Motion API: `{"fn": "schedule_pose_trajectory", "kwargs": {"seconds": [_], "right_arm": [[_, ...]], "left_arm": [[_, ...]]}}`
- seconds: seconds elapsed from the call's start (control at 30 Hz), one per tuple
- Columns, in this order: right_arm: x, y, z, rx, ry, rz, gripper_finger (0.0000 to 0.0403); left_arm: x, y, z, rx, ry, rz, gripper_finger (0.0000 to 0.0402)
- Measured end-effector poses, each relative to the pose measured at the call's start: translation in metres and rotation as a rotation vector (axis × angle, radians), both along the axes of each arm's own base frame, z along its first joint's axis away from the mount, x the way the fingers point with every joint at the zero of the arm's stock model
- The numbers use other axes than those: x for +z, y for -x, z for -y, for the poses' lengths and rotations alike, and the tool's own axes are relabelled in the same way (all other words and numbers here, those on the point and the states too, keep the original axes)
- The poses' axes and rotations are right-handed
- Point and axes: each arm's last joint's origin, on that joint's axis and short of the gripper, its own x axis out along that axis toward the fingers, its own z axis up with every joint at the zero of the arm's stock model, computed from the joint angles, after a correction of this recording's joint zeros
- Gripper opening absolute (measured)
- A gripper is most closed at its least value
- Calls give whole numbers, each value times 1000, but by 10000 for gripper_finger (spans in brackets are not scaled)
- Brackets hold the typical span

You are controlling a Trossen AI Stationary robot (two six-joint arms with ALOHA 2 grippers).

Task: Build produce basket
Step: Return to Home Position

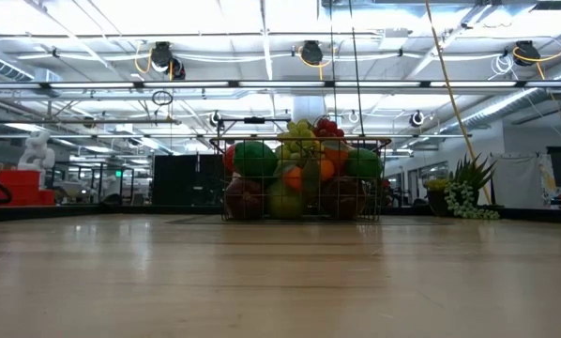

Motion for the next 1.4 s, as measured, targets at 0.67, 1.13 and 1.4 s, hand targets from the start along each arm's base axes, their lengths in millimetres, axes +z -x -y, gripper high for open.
{"fn": "schedule_pose_trajectory", "kwargs": {"seconds": [0.67,1.13,1.4], "right_arm": [[-47,2,1,322,22,-174,0],[-108,-2,10,327,-305,85,0],[-106,-3,18,261,-281,122,0]], "left_arm": [[-30,-8,22,106,47,-34,35],[-45,-19,25,124,41,4,35],[-45,-19,25,100,4,-4,35]]}}
